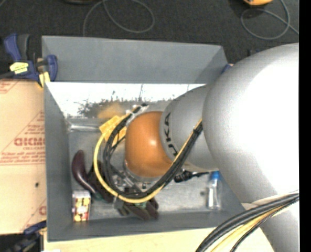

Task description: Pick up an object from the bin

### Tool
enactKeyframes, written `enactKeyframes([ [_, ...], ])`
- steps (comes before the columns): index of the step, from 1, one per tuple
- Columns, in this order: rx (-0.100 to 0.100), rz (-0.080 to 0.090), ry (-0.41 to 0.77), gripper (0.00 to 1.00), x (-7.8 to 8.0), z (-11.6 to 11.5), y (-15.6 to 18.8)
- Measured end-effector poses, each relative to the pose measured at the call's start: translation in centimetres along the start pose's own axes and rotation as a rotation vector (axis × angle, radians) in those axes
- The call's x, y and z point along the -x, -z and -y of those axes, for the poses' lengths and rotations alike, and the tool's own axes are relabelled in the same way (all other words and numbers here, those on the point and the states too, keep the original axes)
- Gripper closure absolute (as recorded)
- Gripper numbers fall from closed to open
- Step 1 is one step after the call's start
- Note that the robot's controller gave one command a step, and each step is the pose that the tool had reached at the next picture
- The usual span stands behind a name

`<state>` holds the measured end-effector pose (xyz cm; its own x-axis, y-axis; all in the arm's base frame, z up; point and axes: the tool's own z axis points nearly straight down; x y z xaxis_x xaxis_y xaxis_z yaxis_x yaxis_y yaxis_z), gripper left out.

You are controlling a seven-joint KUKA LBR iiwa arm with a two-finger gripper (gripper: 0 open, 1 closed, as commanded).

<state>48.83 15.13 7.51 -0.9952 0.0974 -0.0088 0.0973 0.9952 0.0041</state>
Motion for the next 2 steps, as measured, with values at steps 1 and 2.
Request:
enactKeyframes([
  [1, -0.003, -0.008, 0.0, 1.0, -0.2, 0.1, 2.0],
  [2, 0.0, 0.0, 0.0, 1.0, 0.1, 0.0, 4.2],
])
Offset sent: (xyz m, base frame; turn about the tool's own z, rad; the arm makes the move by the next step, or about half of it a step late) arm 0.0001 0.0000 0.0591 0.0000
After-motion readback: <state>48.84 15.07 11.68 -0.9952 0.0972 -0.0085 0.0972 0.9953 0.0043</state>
